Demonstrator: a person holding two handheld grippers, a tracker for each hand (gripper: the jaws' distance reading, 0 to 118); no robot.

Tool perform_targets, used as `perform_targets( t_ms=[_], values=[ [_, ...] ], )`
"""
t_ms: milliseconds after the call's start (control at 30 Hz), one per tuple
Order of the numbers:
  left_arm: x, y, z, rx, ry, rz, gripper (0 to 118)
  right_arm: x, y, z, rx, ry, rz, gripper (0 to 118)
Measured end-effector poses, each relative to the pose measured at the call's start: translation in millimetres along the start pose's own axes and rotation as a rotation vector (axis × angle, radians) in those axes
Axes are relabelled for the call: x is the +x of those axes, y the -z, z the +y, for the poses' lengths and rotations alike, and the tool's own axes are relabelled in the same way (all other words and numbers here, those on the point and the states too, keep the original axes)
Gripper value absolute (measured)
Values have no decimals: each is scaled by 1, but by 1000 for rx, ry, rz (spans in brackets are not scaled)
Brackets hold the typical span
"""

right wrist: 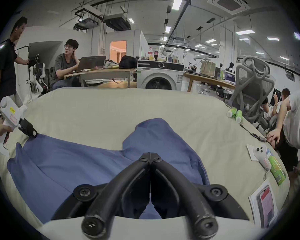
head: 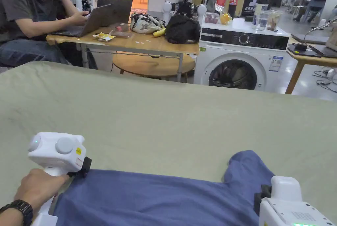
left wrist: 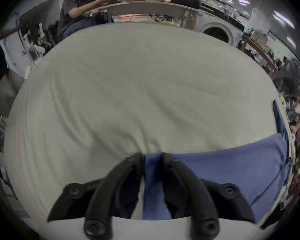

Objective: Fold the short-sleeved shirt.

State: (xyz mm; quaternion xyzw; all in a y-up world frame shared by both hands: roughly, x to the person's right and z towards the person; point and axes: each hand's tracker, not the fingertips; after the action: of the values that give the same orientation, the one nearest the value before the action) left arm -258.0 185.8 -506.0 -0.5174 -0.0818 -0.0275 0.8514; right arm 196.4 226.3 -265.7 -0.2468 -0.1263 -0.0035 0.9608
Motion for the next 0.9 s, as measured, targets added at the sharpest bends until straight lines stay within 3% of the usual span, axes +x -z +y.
perform_targets(
  t_ms=[267,400,433,500,533,767,833,867,900],
  values=[
    [2,-30,-12,110,-10,-67,0,39,26,39,-63,57,-7,0],
    [3,-52,-18,184,-25,-96,0,68,80,69,-218,81,0,1],
    [3,-56,-20,190,-26,-101,0,73,96,74,-260,90,-2,10],
    [3,-62,-21,216,-34,-110,0,81,124,79,-355,105,13,48],
    [2,-65,-21,218,-34,-112,0,85,139,79,-399,106,23,55],
    [-6,-69,-25,233,-57,-114,0,91,204,57,-594,75,75,55],
    [-9,-71,-27,235,-67,-116,0,92,206,57,-578,88,71,54],
    [-9,-72,-28,236,-71,-116,0,92,202,59,-567,94,71,49],
    [-8,-74,-29,238,-73,-116,0,91,201,60,-561,88,63,31]
  ],
)
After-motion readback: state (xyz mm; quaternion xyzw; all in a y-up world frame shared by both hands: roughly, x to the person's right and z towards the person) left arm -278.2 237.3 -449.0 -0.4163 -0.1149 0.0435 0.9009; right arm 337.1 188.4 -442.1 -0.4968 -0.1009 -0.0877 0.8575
